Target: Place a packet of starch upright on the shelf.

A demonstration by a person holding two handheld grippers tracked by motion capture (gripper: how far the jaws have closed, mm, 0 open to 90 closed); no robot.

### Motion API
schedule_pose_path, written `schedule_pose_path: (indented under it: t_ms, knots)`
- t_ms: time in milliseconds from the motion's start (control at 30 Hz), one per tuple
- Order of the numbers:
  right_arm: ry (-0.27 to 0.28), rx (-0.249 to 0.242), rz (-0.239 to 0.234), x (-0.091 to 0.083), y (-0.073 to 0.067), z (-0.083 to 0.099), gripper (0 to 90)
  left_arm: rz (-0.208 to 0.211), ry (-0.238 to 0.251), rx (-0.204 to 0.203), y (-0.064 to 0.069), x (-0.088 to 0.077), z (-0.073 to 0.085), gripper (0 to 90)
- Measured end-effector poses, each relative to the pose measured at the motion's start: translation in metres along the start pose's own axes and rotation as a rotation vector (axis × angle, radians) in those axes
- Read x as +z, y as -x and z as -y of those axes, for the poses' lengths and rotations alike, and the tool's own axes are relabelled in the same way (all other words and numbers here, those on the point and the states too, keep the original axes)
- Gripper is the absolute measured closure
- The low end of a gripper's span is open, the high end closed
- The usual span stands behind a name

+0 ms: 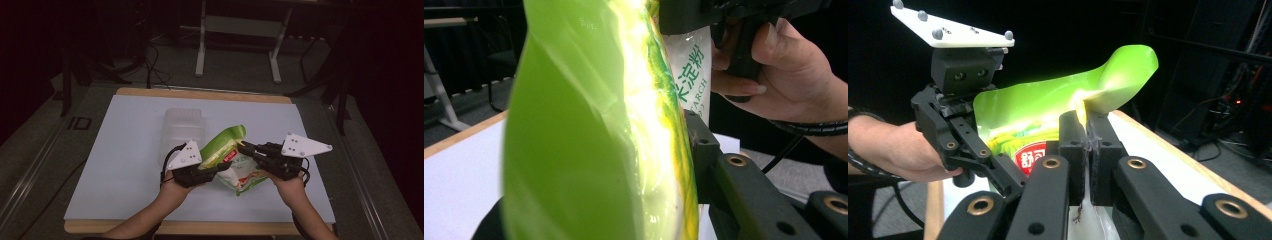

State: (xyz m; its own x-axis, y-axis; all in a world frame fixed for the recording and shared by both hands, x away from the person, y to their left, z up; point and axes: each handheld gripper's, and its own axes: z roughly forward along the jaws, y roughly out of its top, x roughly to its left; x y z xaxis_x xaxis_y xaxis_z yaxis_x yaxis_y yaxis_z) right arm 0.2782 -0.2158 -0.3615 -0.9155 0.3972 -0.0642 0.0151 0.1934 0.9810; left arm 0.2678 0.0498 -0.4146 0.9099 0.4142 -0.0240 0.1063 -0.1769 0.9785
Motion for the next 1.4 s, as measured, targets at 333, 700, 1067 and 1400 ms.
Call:
schedule_pose_path:
  t_ms: [333,700,1067,1400]
  knots:
    - [0.038,0.01,0.011,-0.007,0.002,-0.003,75.3,-0.021,-0.035,0.089,-0.005,-0.01,-0.013,79.0]
    - [0.064,0.072,0.099,-0.033,0.013,0.004,42.7,-0.015,-0.089,0.118,-0.022,-0.026,-0.028,79.0]
    - [0.089,0.155,0.077,-0.046,0.022,0.022,13.9,-0.026,-0.096,0.181,-0.06,-0.051,-0.05,78.8]
    - [0.089,0.255,0.061,-0.055,0.035,0.041,14.5,0.047,-0.146,0.275,-0.101,-0.072,-0.059,78.8]
